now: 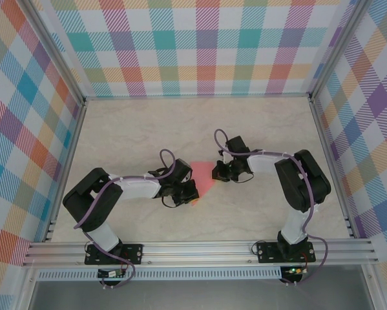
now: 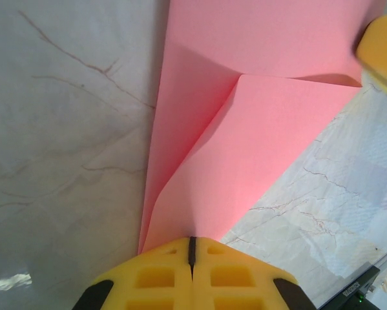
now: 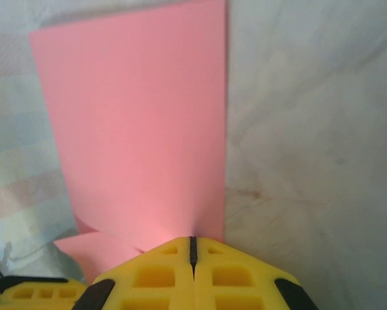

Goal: Fold a paper plane with a square sheet of paper (pick it up from the middle)
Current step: Third fold the triangle at the center of the table.

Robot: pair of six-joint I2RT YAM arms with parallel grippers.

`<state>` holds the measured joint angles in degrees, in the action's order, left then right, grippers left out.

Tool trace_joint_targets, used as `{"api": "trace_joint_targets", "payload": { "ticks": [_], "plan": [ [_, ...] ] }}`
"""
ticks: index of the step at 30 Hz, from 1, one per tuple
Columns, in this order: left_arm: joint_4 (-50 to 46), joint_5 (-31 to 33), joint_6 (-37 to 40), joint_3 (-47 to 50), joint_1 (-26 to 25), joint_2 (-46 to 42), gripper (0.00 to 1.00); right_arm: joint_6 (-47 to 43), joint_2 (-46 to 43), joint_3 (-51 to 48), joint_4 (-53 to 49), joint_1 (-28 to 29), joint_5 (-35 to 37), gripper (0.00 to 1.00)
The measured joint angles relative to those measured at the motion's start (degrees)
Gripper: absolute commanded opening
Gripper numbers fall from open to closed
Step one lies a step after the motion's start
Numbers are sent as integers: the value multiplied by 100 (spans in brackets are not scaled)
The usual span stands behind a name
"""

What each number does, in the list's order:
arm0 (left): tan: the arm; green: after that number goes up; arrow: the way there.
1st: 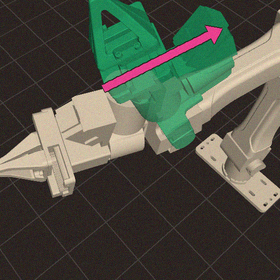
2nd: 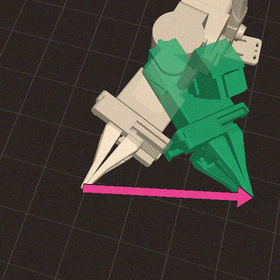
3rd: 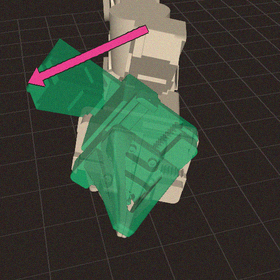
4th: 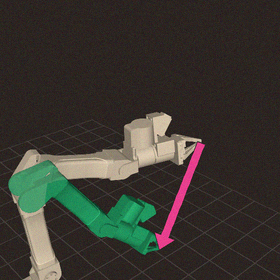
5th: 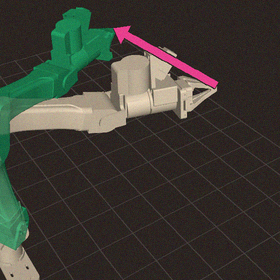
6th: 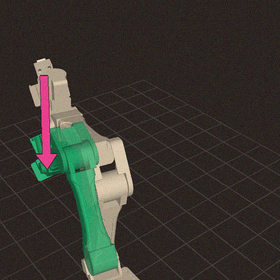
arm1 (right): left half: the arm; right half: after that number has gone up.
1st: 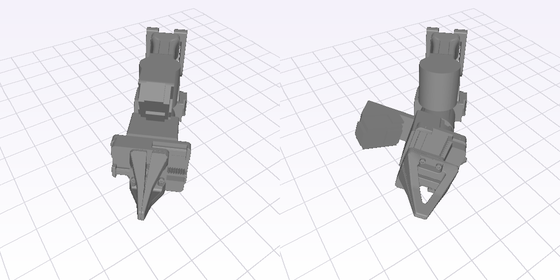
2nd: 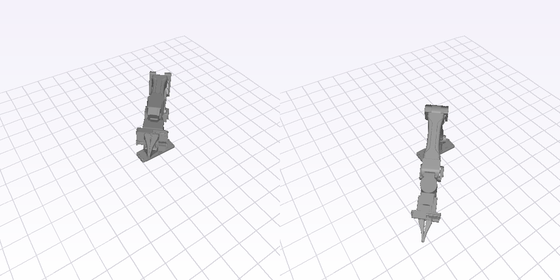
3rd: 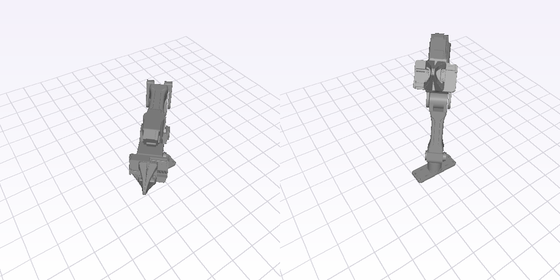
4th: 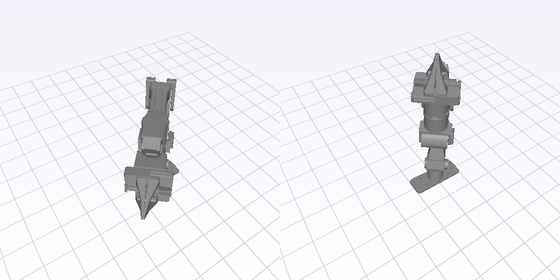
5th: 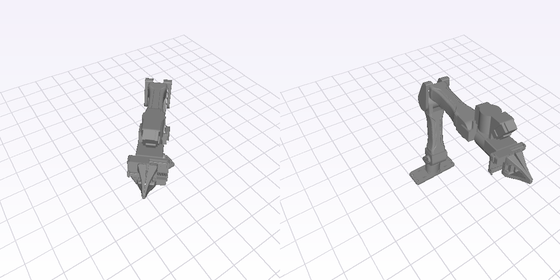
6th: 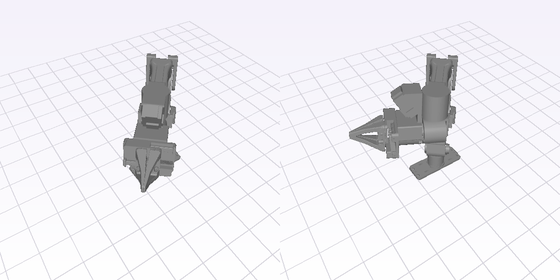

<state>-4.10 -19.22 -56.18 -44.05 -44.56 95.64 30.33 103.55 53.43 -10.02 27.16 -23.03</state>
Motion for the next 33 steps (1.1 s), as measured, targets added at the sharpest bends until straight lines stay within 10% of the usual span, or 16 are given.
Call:
{"api": "trace_joint_targets", "payload": {
  "ticks": [22, 33],
  "plan": [
    [-42, 11, 26, -35, 0, 0, 0, 385, -103, -435, 597, 772, -361, 3],
    [-24, 83, 26, -37, 0, 2, 0, 39, -195, -485, 496, -111, -317, 3]
  ]
}}
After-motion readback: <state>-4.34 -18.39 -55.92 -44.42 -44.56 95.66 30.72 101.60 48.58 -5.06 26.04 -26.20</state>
